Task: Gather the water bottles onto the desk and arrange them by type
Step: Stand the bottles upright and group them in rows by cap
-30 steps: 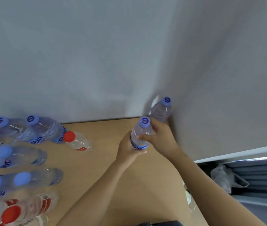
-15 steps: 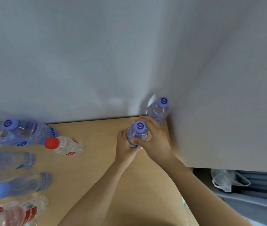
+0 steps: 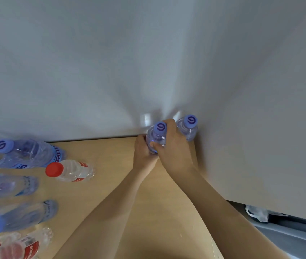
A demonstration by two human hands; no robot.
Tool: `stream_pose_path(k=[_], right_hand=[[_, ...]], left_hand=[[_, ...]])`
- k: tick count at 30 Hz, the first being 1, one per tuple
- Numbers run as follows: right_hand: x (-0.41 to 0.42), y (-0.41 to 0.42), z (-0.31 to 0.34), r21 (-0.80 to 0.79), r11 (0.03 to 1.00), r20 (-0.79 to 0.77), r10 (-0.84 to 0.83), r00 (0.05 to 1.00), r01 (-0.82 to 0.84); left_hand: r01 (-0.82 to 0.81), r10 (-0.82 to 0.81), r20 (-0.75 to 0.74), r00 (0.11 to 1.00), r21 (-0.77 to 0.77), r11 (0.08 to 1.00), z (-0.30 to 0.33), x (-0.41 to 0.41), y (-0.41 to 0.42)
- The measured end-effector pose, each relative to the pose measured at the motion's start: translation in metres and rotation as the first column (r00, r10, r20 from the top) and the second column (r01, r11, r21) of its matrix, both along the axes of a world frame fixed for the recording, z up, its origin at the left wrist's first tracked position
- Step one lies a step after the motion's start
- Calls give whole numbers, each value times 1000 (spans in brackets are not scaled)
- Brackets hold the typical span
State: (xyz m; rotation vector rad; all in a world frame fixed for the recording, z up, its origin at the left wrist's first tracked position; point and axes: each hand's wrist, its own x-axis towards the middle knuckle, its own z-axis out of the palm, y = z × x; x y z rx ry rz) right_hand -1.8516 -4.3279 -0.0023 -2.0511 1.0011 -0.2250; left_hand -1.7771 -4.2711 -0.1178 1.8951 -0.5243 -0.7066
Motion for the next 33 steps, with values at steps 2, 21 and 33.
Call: stream_pose_path(k=[2, 21, 33], right_hand=[[7, -2, 1, -62, 998, -76, 4, 997, -9], [12, 1, 34, -200, 979, 62, -36, 997, 48], [85, 112, 82, -54, 988, 392, 155, 907, -146]], left_hand=[[-55, 55, -19, 998, 35, 998, 2, 1, -4], [12, -10, -21, 1000, 61, 998, 59, 29, 50], [-216, 236, 57, 970, -236, 947, 169, 76, 198]])
